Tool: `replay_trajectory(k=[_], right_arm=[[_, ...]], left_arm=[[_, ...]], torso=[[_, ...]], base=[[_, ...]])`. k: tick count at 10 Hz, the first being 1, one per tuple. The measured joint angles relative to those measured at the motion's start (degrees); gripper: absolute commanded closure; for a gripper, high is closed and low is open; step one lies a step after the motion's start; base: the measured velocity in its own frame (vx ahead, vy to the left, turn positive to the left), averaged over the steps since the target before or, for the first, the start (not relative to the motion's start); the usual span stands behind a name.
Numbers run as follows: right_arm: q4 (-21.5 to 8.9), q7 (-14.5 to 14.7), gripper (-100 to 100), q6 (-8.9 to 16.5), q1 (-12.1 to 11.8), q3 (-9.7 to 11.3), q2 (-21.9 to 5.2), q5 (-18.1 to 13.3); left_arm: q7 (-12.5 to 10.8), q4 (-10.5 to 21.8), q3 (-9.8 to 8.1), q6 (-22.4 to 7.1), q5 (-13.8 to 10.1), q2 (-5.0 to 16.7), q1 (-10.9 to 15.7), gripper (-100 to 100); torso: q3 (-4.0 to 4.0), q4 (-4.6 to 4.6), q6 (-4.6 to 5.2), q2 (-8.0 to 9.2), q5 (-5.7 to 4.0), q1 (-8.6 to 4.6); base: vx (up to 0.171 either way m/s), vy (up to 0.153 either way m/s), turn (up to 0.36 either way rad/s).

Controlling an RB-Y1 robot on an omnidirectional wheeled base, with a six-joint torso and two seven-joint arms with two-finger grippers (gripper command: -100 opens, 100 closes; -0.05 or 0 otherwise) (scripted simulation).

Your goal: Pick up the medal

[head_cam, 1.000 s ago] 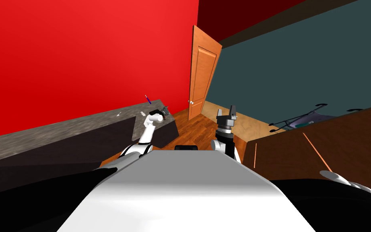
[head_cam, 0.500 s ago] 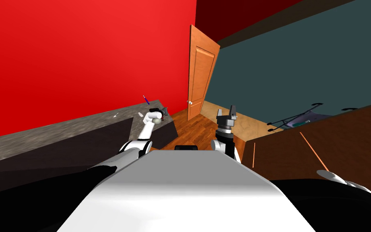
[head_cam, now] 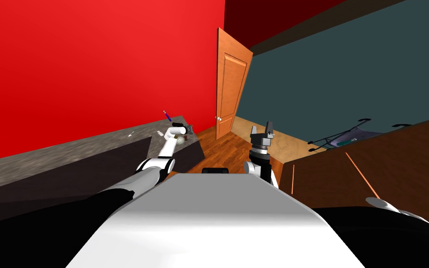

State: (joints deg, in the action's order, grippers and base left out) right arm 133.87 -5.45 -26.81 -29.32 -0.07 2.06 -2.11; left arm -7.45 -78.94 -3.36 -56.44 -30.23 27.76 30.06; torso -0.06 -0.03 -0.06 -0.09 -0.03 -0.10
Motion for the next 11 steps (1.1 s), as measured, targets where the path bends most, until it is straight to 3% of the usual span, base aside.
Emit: replay_trajectory(k=[8,11], right_arm=[[0.00,0.00,0,0.00,0.00,0.00,0.00,0.00],[0.00,0.00,0,0.00,0.00,0.00,0.00,0.00]], left_arm=[[-3.71,9.92,-0.12,-12.55,-3.57,4.54,5.97,-100],[-4.41,15.53,-0.11,-16.20,-4.95,6.10,8.16,-100]], torso=[[0.00,0.00,-0.01,-0.01,0.01,0.05],[-0.01,-0.01,-0.01,0.00,0.03,0.10]], base=[[0.037,-0.026,-0.004],[0.043,-0.015,0.008]])
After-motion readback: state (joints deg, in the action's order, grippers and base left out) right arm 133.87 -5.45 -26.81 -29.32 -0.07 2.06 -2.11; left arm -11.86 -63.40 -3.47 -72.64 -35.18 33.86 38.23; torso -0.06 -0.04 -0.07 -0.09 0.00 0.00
